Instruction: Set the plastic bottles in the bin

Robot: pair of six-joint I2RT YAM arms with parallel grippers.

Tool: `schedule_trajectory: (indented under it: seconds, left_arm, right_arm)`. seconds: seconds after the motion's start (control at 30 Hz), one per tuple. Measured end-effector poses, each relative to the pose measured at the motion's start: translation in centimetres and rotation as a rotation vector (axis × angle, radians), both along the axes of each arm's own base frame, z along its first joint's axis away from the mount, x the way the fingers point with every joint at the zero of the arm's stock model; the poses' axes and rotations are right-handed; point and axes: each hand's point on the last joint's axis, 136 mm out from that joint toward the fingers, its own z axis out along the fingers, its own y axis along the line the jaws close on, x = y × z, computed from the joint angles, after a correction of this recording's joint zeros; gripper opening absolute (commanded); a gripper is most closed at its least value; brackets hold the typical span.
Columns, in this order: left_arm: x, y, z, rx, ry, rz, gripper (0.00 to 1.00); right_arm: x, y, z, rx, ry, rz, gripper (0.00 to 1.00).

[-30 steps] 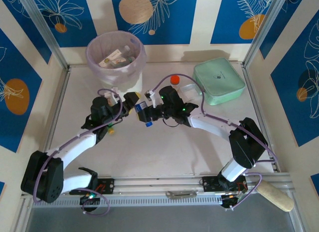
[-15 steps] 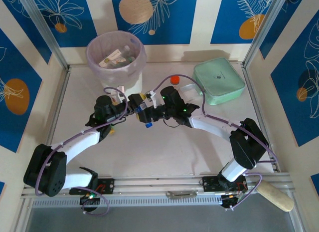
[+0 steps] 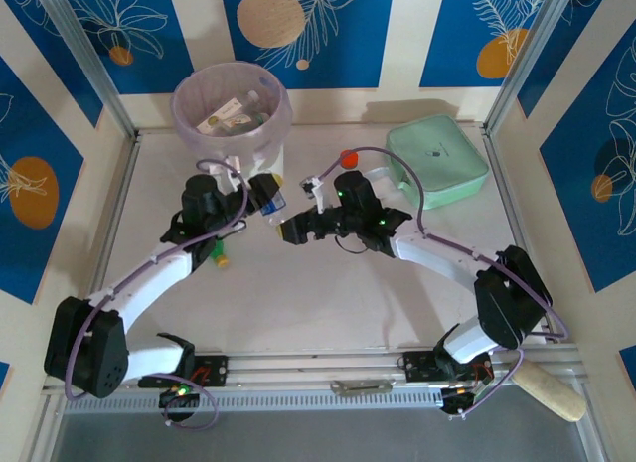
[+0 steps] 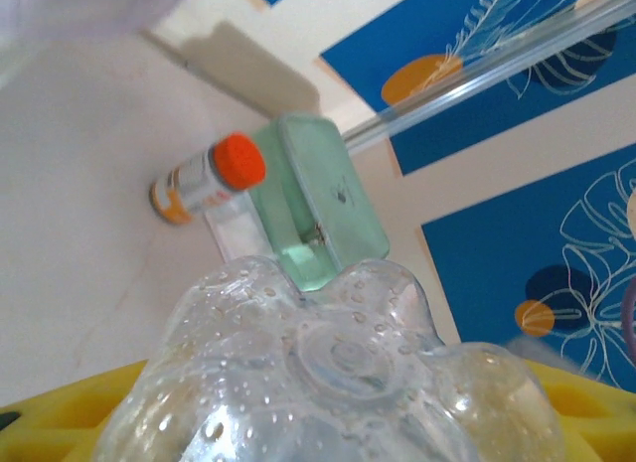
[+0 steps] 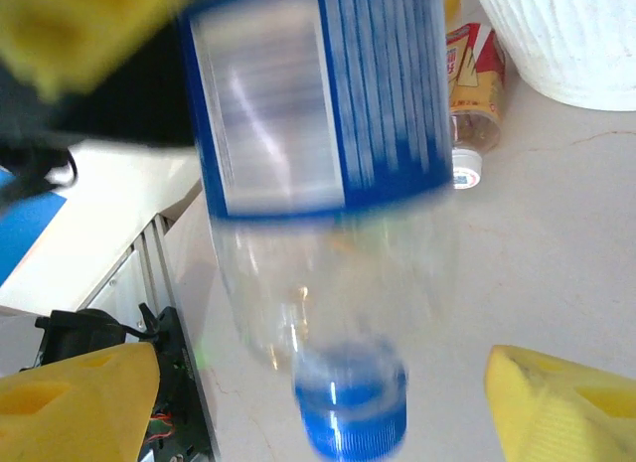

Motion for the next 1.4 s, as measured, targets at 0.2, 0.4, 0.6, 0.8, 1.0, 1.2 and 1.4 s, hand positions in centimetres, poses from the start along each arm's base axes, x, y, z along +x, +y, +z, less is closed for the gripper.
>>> schedule_trajectory:
  seconds: [0.2,0.4,0.6,0.8,1.0,1.2,1.4]
  left_arm:
    - [3.8,0.0,6.7,0.034,-0.138,0.005,0.54]
    - [7.0,-0.4,15.3,0.086,-0.317,-0.013,0.55]
    - [11.7,2.3,19.5,0.149,-0.410,0.055,0.54]
    - [18.1,7.2,16.6,0.211,-0.329,0.169,0.54]
    - [22.2,10.9,11.8,0.250,-0.208,0.259,0.54]
    - [22.7,11.3,11.6,0.244,-0.196,0.270,0.59]
    - [22.8,11.0,10.8,0.234,-0.169,0.255,1.00]
  right_arm:
    - [0.3,-2.3,-0.3,-0.009,-0.005,-0.065,0.88]
    - [1.1,-4.4,-0.8,-0.027,0.000,-0.153,0.89]
    - [1.0,-5.8,-0.9,-0.040,-0.013,-0.210,0.94]
    - [0.8,-7.3,-0.1,-0.040,-0.027,-0.256,0.99]
    - [0.9,-9.0,-0.5,-0.060,-0.018,-0.314,0.99]
    - [1.1,-9.7,-1.2,-0.080,0.000,-0.340,0.99]
    - [1.1,-9.9,-1.4,-0.089,0.010,-0.344,0.99]
